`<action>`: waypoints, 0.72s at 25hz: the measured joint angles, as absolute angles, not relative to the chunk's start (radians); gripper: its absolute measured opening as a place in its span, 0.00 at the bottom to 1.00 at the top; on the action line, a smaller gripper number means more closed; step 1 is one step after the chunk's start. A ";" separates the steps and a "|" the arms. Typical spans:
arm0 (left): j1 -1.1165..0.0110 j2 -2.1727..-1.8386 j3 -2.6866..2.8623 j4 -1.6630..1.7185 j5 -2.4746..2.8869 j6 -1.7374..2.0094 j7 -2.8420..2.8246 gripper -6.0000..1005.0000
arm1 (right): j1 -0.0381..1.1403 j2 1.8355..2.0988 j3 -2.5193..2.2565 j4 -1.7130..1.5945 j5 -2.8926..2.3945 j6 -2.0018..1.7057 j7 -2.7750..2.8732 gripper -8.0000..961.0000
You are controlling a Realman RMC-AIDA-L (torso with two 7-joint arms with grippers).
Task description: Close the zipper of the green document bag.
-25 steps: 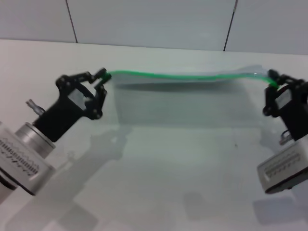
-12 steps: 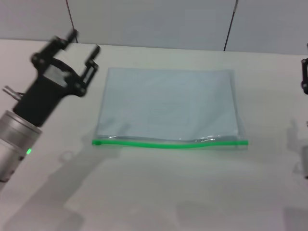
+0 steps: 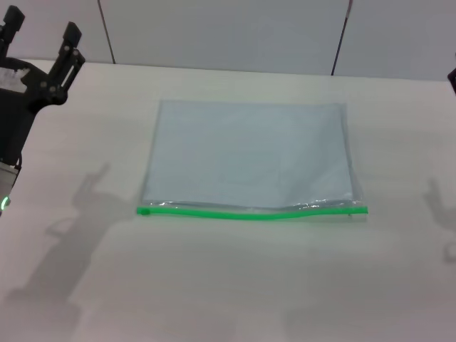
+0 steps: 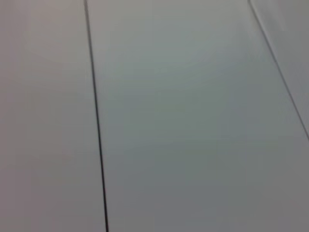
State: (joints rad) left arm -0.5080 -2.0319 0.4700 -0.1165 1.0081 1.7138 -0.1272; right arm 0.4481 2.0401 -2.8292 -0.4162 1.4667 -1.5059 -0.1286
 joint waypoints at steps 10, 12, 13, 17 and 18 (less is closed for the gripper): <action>-0.508 -2.031 0.468 -0.117 0.999 1.715 -0.216 0.80 | 0.460 2.040 -2.837 -0.391 1.417 -1.508 -0.053 0.90; -0.508 -2.031 0.468 -0.117 0.999 1.715 -0.217 0.80 | 0.462 2.040 -2.840 -0.391 1.405 -1.508 -0.053 0.90; -0.508 -2.031 0.468 -0.117 0.999 1.715 -0.217 0.80 | 0.463 2.040 -2.841 -0.392 1.402 -1.508 -0.053 0.90; -0.508 -2.031 0.468 -0.117 0.999 1.715 -0.217 0.80 | 0.464 2.040 -2.847 -0.393 1.401 -1.508 -0.052 0.90; -0.508 -2.031 0.468 -0.117 0.999 1.715 -0.217 0.80 | 0.465 2.040 -2.851 -0.393 1.401 -1.508 -0.052 0.90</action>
State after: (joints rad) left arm -0.5077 -2.0310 0.4678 -0.1165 0.9985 1.7151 -0.2170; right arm 0.4646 2.0402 -2.8508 -0.3926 1.4005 -1.5080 -0.0522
